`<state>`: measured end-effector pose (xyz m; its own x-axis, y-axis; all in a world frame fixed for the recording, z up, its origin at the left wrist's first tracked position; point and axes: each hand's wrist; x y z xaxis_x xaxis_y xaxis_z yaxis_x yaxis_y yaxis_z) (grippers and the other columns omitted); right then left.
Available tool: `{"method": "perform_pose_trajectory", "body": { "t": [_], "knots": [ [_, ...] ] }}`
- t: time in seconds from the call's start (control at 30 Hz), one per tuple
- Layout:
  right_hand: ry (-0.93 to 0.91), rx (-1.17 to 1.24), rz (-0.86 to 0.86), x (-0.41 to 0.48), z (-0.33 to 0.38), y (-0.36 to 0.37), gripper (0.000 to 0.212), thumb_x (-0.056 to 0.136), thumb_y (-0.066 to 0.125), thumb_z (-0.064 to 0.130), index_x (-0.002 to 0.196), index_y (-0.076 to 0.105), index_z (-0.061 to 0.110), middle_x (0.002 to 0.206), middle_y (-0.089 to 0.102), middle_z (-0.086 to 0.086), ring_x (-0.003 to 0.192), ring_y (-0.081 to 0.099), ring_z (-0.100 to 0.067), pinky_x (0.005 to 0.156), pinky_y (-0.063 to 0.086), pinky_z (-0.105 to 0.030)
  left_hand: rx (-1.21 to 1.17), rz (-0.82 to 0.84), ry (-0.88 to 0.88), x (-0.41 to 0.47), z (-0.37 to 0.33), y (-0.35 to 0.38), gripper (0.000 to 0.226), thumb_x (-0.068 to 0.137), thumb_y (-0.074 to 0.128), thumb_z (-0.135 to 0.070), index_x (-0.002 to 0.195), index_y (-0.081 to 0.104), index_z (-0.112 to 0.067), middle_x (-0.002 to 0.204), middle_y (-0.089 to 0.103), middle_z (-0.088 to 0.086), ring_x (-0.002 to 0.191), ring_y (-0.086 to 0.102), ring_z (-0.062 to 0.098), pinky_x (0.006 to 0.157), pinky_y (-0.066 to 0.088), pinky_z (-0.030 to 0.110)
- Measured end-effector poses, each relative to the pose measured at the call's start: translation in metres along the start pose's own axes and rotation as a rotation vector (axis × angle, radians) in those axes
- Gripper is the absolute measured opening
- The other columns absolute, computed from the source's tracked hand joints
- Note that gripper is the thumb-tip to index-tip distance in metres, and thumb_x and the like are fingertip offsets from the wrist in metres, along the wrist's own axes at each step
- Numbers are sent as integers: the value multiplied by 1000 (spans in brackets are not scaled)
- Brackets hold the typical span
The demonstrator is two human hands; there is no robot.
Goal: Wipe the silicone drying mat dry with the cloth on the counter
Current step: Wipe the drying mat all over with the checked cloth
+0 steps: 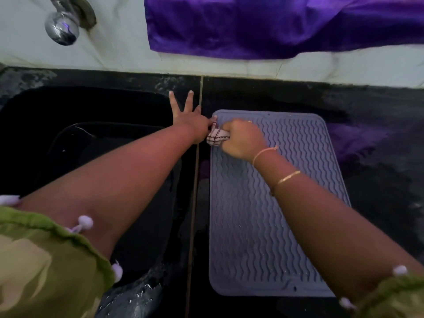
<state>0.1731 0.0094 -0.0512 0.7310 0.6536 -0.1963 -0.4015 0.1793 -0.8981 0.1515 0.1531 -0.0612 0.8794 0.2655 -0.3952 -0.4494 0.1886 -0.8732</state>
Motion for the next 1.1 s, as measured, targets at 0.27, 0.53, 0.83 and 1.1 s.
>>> {"method": "perform_pose_trajectory", "body": {
  "t": [0.27,0.53,0.83,1.1],
  "knots": [
    [-46,66,209,-60,2,20,29,72,63,29,50,46,25,60,54,6,62,53,-16,49,30,-22,1,-71,-43,0,-6,10,58,93,22,-64,146,9,-47,159,10,8,140,-22,40,92,-20,75],
    [65,291,140,-107,3,29,22,72,63,16,54,51,20,57,49,8,57,48,-9,49,29,-24,57,-138,-45,-17,-18,19,56,99,14,-52,150,-3,-37,159,-3,8,140,-26,37,98,-19,71],
    [152,467,-272,-95,4,-11,10,78,58,16,75,63,24,72,65,4,73,62,-14,61,49,-30,-396,-574,240,-69,-5,22,35,91,51,-33,125,57,-26,120,62,3,128,40,25,106,21,45],
    [-25,-100,-181,-104,24,47,28,77,58,32,95,64,12,95,66,-12,90,60,-33,69,41,-32,-314,-199,337,-93,-17,62,57,95,43,-39,148,25,-28,157,19,-7,146,-4,26,113,1,53]
  ]
}}
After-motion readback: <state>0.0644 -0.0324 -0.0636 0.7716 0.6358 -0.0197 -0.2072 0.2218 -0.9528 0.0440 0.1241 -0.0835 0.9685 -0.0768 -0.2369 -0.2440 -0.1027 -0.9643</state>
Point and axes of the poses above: each hand's wrist, its own x-axis towards the middle knuckle, its own y-axis out of the palm, z = x × y
